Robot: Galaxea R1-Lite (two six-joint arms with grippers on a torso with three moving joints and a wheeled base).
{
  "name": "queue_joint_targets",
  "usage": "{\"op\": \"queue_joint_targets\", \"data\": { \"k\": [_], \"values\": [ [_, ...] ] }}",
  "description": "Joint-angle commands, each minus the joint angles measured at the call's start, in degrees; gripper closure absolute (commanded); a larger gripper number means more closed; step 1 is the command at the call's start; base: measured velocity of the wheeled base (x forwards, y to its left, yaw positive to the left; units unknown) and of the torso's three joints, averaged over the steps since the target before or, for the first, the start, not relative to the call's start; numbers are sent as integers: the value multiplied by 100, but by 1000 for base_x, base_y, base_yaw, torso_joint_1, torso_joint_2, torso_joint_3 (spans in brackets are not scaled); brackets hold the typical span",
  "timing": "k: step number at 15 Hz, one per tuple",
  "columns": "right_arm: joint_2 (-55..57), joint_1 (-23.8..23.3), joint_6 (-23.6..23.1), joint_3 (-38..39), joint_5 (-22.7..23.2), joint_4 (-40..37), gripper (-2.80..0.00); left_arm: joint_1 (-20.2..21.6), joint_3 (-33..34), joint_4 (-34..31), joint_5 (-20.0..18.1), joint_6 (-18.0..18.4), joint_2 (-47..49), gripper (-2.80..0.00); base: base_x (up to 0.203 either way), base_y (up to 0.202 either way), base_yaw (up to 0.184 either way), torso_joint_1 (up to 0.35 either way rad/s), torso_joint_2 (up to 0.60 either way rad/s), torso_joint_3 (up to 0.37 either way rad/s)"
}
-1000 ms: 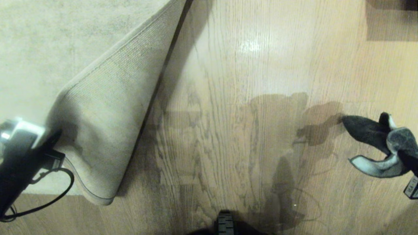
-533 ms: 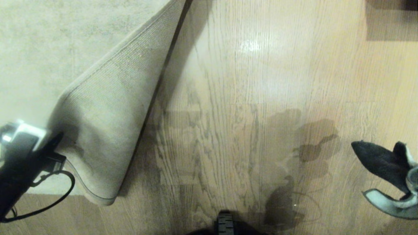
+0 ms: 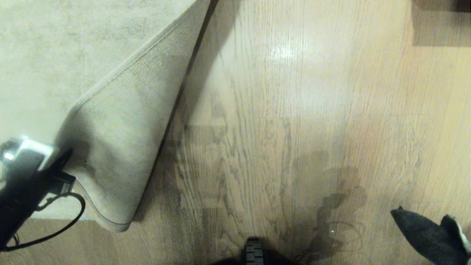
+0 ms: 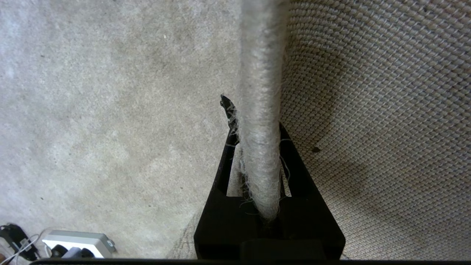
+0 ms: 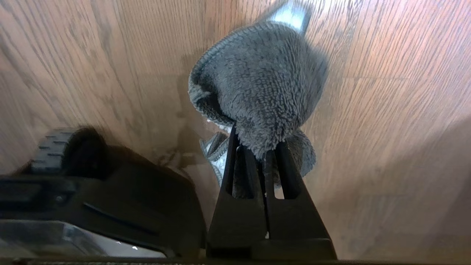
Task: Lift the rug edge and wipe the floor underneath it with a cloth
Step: Lay down the carpet
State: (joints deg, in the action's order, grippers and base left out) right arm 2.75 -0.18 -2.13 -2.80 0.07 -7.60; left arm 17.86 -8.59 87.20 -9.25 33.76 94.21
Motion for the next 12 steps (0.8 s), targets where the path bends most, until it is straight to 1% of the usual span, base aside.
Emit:
{"op": "queue_joint_targets", "data": {
  "k": [1,7,12],
  "values": [
    [-266,9,125,-18,1,-22,0,-11,12,276,-6,17,-8,0,0,0,0,0,0,0],
    [-266,1,89,-1,10,5,0,-28,294,276,-6,8,-122,0,0,0,0,0,0,0],
    [-266,9,116,-10,10,5,0,-28,296,276,-6,8,-131,0,0,0,0,0,0,0]
  ]
}}
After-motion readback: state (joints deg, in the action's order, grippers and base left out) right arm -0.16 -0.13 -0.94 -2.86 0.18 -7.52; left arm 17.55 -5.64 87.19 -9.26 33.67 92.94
